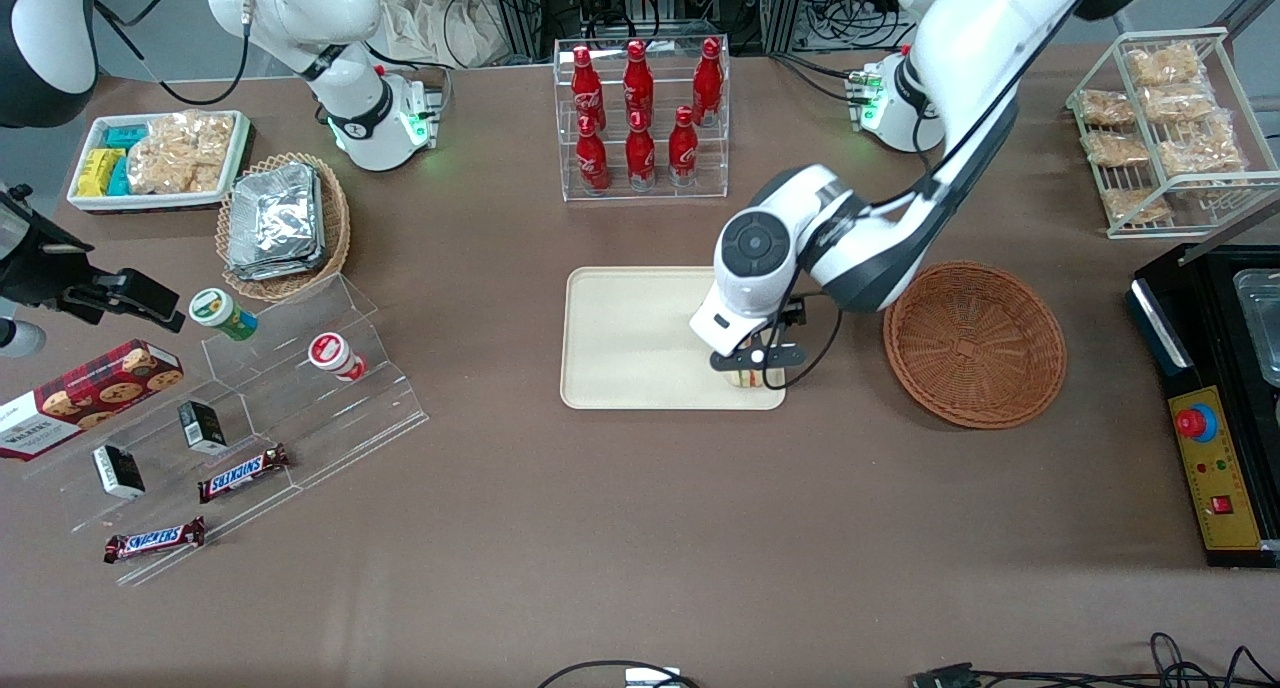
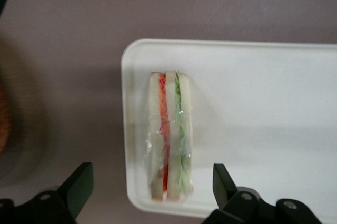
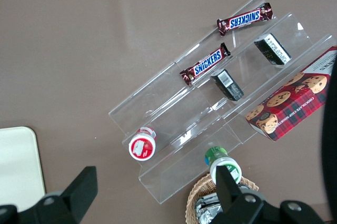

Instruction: Place sandwich from basket to tray

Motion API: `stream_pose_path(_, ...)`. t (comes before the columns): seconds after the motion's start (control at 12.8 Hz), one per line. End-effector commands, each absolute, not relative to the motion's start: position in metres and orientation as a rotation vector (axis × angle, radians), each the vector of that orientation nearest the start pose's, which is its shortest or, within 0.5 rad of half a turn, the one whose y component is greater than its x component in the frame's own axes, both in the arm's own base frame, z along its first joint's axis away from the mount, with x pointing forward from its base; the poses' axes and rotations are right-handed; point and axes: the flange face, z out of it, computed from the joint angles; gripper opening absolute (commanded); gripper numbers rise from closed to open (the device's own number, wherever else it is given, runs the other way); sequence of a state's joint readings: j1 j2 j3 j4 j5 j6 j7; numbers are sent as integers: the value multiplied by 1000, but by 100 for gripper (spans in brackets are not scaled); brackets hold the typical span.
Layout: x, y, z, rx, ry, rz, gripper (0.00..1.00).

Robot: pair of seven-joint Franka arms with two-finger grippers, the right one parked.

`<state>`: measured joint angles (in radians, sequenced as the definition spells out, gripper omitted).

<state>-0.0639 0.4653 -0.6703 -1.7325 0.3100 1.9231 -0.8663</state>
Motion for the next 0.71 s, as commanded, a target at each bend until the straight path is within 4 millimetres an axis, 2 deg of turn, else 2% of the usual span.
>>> stream_pose_path(0.0, 516, -333, 450, -3032, -35, 156, 100)
stream_pose_path(0.08, 519, -304, 483, -3052, -40, 149, 100)
stream_pose_path(0.16, 522, -268, 513, -3066, -83, 129, 100)
stream_pose_path(0.31, 523, -195, 554, -3062, -126, 122, 100)
stream_pose_path(0.47, 521, -134, 582, -3079, -224, 117, 100)
stream_pose_path(0.63, 521, -78, 594, -3103, -179, 98, 100)
